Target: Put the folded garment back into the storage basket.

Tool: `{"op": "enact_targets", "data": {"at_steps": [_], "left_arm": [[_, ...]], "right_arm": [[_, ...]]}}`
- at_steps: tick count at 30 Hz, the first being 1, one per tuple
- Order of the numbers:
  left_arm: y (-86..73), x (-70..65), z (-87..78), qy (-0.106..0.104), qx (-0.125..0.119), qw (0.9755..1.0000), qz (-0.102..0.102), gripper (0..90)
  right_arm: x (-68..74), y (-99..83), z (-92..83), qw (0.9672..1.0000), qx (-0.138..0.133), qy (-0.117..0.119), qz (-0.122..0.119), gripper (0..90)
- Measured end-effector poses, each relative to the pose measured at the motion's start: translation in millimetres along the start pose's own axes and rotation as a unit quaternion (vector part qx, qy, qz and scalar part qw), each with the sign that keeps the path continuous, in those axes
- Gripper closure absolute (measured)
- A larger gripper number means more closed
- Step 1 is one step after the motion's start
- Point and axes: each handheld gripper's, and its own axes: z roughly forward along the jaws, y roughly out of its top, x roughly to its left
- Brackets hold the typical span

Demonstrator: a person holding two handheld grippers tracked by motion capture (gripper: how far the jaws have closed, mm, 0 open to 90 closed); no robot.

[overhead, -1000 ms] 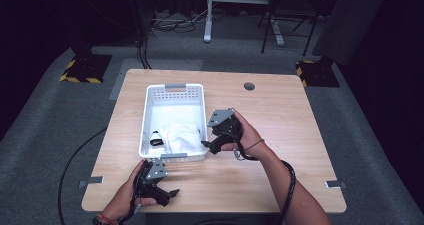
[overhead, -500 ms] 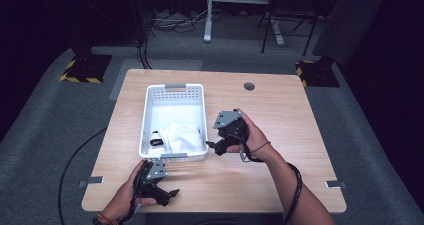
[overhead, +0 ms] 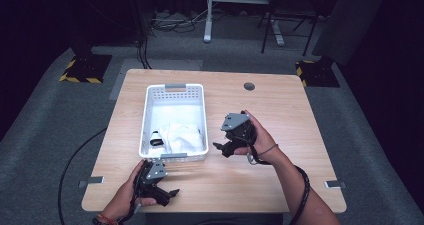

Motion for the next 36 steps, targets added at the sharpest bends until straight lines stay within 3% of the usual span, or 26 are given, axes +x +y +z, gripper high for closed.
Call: {"op": "enact_targets", "data": {"at_steps": [26, 36], "left_arm": [[0.0, 0.1, 0.0, 0.000, 0.000, 1.0000, 0.000, 0.7], [0.1, 0.1, 0.1, -0.001, 0.000, 1.0000, 0.000, 0.6]], "right_arm": [[4.7, -32.6, -26.9, 0.9995, 0.010, -0.029, 0.000, 4.1], [7.0, -49.3, -30.8, 0.9991, 0.025, -0.032, 0.014, 4.1]]}}
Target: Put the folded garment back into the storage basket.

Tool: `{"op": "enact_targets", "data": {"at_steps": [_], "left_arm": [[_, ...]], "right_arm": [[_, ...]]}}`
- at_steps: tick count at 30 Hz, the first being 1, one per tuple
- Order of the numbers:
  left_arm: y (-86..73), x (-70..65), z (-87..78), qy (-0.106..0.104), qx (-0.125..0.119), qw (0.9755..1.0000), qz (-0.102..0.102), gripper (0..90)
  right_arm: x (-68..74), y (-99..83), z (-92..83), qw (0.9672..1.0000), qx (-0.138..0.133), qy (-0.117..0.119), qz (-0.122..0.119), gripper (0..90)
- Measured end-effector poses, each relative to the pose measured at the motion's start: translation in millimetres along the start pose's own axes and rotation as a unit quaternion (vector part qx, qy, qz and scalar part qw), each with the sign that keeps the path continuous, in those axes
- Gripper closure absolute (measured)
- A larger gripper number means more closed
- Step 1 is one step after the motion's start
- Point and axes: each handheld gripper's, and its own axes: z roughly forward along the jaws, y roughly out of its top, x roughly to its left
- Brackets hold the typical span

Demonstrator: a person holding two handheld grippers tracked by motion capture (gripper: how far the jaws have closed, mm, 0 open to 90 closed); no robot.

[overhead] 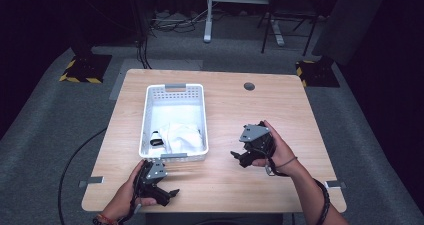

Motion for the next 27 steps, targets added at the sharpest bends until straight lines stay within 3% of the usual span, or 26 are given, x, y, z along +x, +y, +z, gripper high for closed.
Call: {"op": "enact_targets", "data": {"at_steps": [10, 27], "left_arm": [[0.0, 0.0, 0.0, 0.000, 0.000, 1.0000, 0.000, 0.6], [0.0, 0.0, 0.0, 0.001, 0.000, 1.0000, 0.000, 0.6]], "right_arm": [[5.1, -19.8, 0.4, 0.9996, 0.027, -0.006, -0.006, 4.1], [11.1, -52.0, -3.4, 0.9988, 0.046, 0.005, 0.014, 4.1]]}}
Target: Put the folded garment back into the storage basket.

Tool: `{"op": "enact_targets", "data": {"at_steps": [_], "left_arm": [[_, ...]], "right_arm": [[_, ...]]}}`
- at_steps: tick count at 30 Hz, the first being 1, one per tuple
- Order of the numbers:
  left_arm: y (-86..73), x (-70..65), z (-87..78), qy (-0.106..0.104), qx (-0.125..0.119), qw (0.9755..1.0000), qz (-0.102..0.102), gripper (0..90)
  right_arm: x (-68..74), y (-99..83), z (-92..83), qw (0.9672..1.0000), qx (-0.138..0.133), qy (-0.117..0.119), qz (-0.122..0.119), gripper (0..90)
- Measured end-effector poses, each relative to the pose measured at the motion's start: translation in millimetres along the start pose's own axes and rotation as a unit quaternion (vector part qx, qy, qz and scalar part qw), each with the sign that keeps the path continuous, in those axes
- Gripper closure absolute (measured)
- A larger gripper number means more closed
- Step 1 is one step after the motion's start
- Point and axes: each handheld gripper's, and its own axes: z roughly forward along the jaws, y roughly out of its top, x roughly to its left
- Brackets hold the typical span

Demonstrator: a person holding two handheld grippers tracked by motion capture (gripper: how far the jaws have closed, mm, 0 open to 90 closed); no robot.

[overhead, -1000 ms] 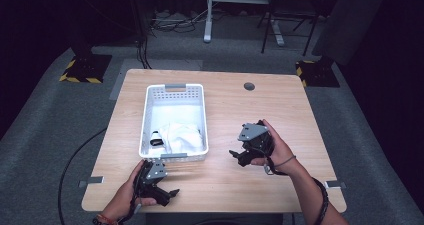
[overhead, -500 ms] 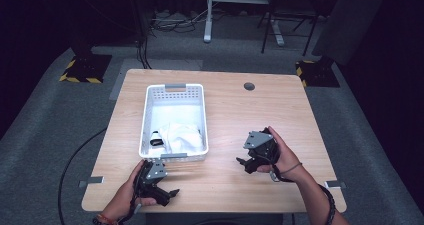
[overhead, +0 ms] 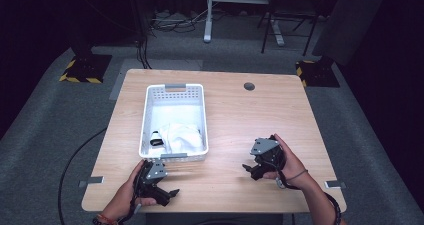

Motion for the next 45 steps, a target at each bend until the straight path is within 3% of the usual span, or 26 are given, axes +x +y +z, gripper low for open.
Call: {"op": "enact_targets", "data": {"at_steps": [6, 11, 18, 22, 33, 45], "left_arm": [[0.0, 0.0, 0.0, 0.000, 0.000, 1.0000, 0.000, 0.6], [0.0, 0.0, 0.0, 0.000, 0.000, 1.0000, 0.000, 0.6], [0.0, 0.0, 0.0, 0.000, 0.000, 1.0000, 0.000, 0.6], [0.0, 0.0, 0.0, 0.000, 0.000, 1.0000, 0.000, 0.6], [0.0, 0.0, 0.0, 0.000, 0.000, 1.0000, 0.000, 0.6], [0.0, 0.0, 0.0, 0.000, 0.000, 1.0000, 0.000, 0.6]], "right_arm": [[-0.3, -16.1, -5.0, 0.9998, 0.006, 0.003, 0.021, 4.2], [-2.8, -30.1, -7.2, 0.9990, 0.013, -0.014, 0.039, 4.2], [-2.6, -49.7, -10.3, 0.9976, 0.011, -0.018, 0.066, 4.2], [-1.6, -58.1, -12.4, 0.9975, 0.016, -0.017, 0.067, 4.1], [-1.0, -78.2, -21.3, 0.9959, -0.002, -0.011, 0.090, 4.2], [0.1, -100.3, -27.5, 0.9920, -0.023, -0.006, 0.124, 4.2]]}}
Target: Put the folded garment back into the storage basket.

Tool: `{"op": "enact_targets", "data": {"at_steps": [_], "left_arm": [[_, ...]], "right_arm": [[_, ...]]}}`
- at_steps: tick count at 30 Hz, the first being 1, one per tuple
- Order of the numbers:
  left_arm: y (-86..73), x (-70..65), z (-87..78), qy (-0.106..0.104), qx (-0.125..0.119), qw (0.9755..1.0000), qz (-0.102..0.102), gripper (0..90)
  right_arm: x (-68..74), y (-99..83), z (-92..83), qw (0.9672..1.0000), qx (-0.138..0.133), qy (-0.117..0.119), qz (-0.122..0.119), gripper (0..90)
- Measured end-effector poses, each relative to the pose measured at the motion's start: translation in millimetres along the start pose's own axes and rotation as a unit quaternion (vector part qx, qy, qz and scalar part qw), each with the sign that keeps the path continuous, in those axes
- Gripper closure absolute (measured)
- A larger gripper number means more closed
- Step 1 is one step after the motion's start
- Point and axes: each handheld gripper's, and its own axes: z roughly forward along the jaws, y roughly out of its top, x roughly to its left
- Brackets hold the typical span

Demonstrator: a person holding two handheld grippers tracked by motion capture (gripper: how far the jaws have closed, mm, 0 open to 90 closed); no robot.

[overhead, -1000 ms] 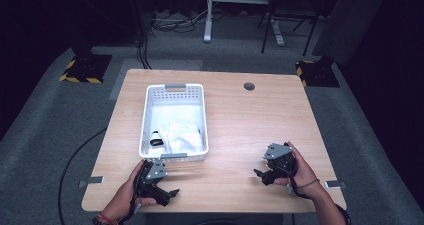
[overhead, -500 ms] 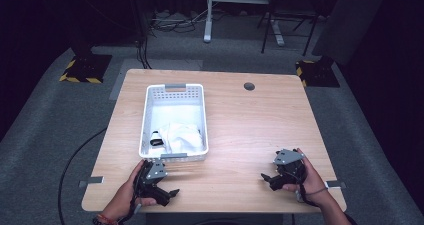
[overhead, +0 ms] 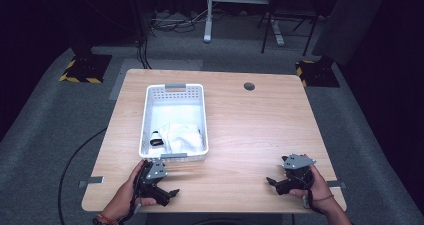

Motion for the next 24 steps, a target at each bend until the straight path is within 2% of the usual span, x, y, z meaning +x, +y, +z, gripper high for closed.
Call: {"op": "enact_targets", "data": {"at_steps": [6, 9, 18, 24], "left_arm": [[0.0, 0.0, 0.0, 0.000, 0.000, 1.0000, 0.000, 0.6], [0.1, 0.2, 0.1, -0.001, 0.000, 1.0000, 0.000, 0.5], [0.1, 0.2, 0.1, -0.001, 0.000, 1.0000, 0.000, 0.5], [0.1, 0.2, 0.1, -0.001, 0.000, 1.0000, 0.000, 0.5]], "right_arm": [[-4.5, -11.3, -5.5, 0.9997, -0.007, 0.003, 0.025, 4.2], [-5.6, -16.3, -6.2, 0.9996, -0.005, 0.003, 0.029, 3.8], [-11.2, -27.1, -8.0, 0.9976, -0.017, 0.023, 0.064, 2.5], [-13.3, -27.9, -7.8, 0.9972, -0.012, 0.029, 0.068, 1.1]]}}
